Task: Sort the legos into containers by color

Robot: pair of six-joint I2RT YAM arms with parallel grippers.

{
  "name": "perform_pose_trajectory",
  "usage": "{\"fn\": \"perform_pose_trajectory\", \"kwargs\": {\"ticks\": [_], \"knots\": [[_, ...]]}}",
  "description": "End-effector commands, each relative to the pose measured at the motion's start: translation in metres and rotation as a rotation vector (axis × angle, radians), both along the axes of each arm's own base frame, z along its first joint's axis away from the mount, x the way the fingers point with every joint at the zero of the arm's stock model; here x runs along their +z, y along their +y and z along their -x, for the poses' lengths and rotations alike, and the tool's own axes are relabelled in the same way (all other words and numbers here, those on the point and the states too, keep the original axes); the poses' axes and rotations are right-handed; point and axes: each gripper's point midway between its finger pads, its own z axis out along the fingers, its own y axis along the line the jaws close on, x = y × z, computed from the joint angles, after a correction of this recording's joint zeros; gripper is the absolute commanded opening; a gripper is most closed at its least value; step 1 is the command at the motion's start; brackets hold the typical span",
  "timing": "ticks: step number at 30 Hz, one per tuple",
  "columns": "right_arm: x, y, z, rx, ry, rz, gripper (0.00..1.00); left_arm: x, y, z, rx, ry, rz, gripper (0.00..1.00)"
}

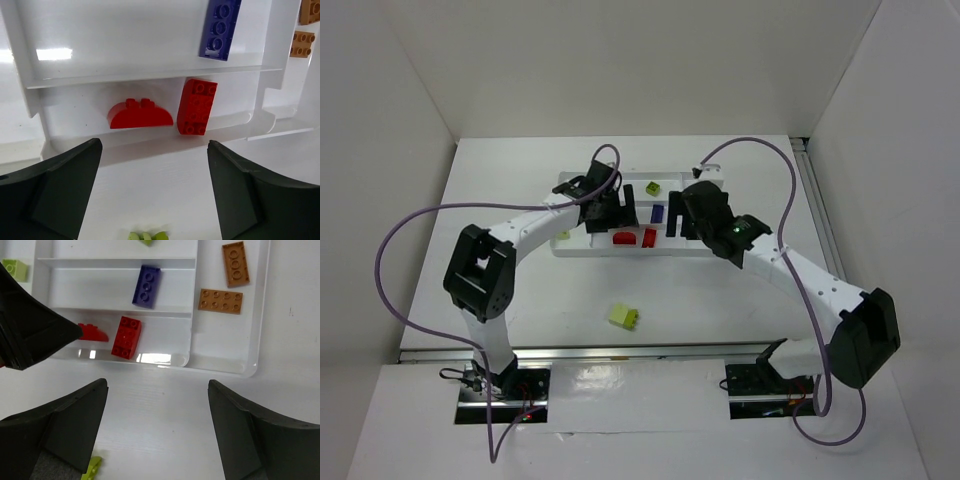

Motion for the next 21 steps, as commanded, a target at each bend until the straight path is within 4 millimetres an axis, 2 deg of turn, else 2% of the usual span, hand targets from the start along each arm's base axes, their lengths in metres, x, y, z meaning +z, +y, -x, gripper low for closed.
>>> {"fn": "perform_pose_trajectory", "kwargs": {"ticks": [1,2,3,4,5,6,9,10,11,13,15,18,19,21], "knots": [[0.017,-0.001,0.016,0.035,-0.008,-0.061,0.88,0.052,0.004,-0.002,0.013,-0.111,-0.023,0.97],[0.018,0.002,0.023,0.068,-0.001,-0.087,0.88,0.079,0.009,0.0,0.029,-0.161,-0.011,0.94],[0.018,0.007,0.03,0.096,0.004,-0.098,0.88,0.09,0.016,0.002,0.041,-0.187,-0.027,0.92],[0.01,0.011,0.038,0.126,0.025,-0.1,0.88,0.105,0.035,-0.003,0.11,-0.242,-0.082,0.86],[0.004,0.028,0.054,0.215,0.062,-0.109,0.91,0.125,0.05,0.012,0.149,-0.266,-0.115,0.83],[0.002,0.036,0.063,0.261,0.078,-0.108,0.94,0.138,0.07,0.013,0.214,-0.311,-0.169,0.82],[-0.022,0.07,0.097,0.403,0.143,-0.078,0.97,0.151,0.104,0.031,0.275,-0.331,-0.179,0.8],[-0.034,0.076,0.106,0.409,0.168,-0.073,0.99,0.169,0.11,0.042,0.276,-0.365,-0.13,0.8],[-0.042,0.091,0.124,0.465,0.185,-0.064,0.99,0.175,0.116,0.046,0.288,-0.38,-0.12,0.8],[-0.067,0.102,0.14,0.502,0.254,-0.013,1.0,0.189,0.124,0.058,0.287,-0.415,-0.093,0.8],[-0.082,0.111,0.158,0.546,0.279,0.063,1.0,0.199,0.127,0.064,0.292,-0.441,-0.075,0.8],[-0.091,0.126,0.187,0.668,0.298,0.107,1.0,0.207,0.125,0.069,0.271,-0.456,-0.052,0.79],[-0.101,0.125,0.195,0.718,0.311,0.146,1.0,0.207,0.125,0.069,0.271,-0.456,-0.052,0.79],[-0.107,0.133,0.209,0.776,0.316,0.181,1.0,0.202,0.121,0.071,0.244,-0.443,-0.048,0.79]]}}
